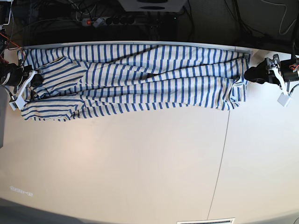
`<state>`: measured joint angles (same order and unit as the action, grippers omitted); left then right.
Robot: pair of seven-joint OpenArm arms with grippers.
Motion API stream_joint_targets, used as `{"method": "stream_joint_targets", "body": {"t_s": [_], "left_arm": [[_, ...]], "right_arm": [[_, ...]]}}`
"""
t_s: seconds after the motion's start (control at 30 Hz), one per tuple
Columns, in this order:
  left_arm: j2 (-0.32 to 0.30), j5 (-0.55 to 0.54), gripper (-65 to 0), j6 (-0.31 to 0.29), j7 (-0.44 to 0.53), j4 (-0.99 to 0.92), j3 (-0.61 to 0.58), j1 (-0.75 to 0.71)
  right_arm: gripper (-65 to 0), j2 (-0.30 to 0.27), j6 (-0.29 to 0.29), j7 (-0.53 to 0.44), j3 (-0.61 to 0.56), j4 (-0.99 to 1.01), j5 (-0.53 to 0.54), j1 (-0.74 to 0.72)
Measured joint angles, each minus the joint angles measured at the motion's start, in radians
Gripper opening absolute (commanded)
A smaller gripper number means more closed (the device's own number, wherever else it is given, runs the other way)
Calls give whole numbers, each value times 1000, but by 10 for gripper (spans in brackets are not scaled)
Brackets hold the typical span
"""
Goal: Fold the T-shirt properly
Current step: 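Grasp the folded end of the shirt with the left gripper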
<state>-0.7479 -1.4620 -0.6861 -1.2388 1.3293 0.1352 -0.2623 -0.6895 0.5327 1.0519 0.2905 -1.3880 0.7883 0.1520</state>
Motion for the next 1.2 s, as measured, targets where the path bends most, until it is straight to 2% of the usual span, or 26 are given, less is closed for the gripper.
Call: {"method": "stream_joint_targets", "body": {"t_s": [0.33,0.6,0.77,0.93,1.1,1.17,1.2], "left_arm": [[0,0,-250,0,-3,31,0,8],[2,0,-250,0,-6,148,0,8],[39,2,-250,0,-2,150,0,7],[44,63,-250,0,78,150,-2,8],[45,92,-251,0,79,166,5,29],[44,61,-296,0,82,192,26,42],[43,35,-362,0,85,214,37,44]], "right_arm": [[-650,0,0,0,0,0,5,0],[-650,0,0,5,0,0,13,0],[-650,0,0,7,0,0,15,0],[-650,0,0,8,0,0,20,0],[-650,0,0,8,0,0,21,0],[-650,0,0,8,0,0,23,0],[-650,0,0,8,0,0,23,0]]}}
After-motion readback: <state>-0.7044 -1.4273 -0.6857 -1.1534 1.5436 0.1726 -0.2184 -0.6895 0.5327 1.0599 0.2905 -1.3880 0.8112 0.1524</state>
